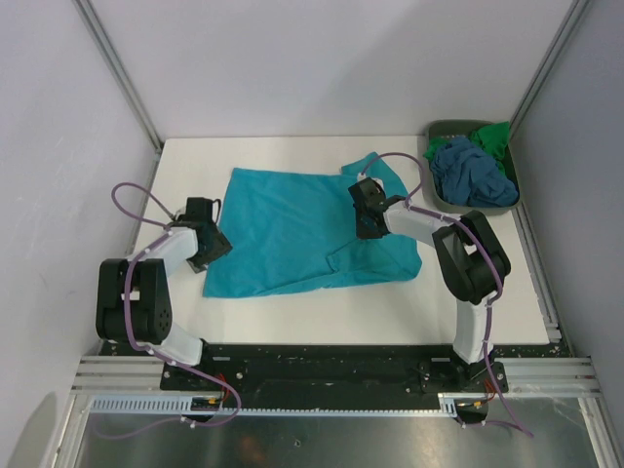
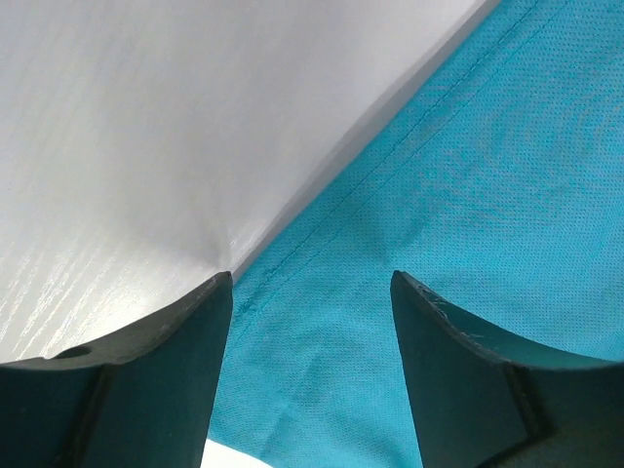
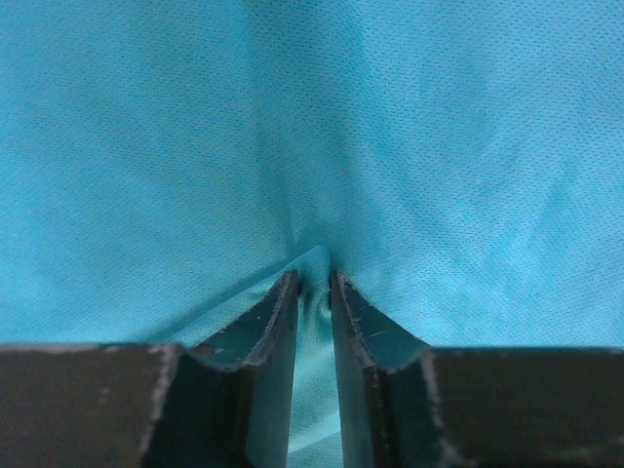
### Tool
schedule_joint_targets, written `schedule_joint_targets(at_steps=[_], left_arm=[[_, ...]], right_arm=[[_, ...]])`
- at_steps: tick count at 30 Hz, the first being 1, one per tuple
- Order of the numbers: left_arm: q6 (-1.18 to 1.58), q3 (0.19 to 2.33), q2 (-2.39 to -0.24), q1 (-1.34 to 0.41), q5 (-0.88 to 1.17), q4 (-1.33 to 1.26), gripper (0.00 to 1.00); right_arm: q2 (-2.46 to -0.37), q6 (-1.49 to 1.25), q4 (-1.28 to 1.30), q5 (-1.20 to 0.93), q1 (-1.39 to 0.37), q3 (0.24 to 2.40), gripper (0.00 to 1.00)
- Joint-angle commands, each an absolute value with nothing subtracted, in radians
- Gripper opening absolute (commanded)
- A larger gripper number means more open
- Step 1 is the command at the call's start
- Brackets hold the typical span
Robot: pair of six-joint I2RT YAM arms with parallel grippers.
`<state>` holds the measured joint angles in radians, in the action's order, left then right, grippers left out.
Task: Fold and stack the t-shirts
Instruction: Grap the side of the flattened tshirt closest away from the robot with both arms
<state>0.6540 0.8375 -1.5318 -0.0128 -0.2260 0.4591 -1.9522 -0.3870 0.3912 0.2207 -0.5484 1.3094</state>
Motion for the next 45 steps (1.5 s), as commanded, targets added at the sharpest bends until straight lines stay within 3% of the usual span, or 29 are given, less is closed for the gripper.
schedule_joint_targets(at_steps=[1, 8, 19, 26, 36, 45], left_arm=[[0.639, 0.84, -1.501, -0.003, -0.241, 0.459, 0.71], [0.635, 0.841, -1.474, -0.003, -0.24, 0.466, 0.71], [0.762, 0.69, -1.152, 0.029, -0.329, 0.627, 0.73], [0.811, 0.589, -1.06, 0.062, -0.29, 0.665, 0.65], [0.855, 0.559, -1.066, 0.061, -0.273, 0.659, 0.44], [0.87, 0.568, -1.111, 0.062, -0.267, 0.634, 0.4]], right_arm=[[-1.931, -0.401, 0.406, 0.244, -0.558, 1.351, 0.2], [-1.847, -0.436, 0.484, 0.276, -0.588, 1.35, 0.04], [-1.626, -0.537, 0.597, 0.355, -0.705, 1.249, 0.03], [-1.484, -0.624, 0.576, 0.359, -0.782, 1.091, 0.03], [-1.418, -0.627, 0.541, 0.362, -0.792, 1.021, 0.04], [-1.407, -0.612, 0.517, 0.343, -0.79, 1.005, 0.04]])
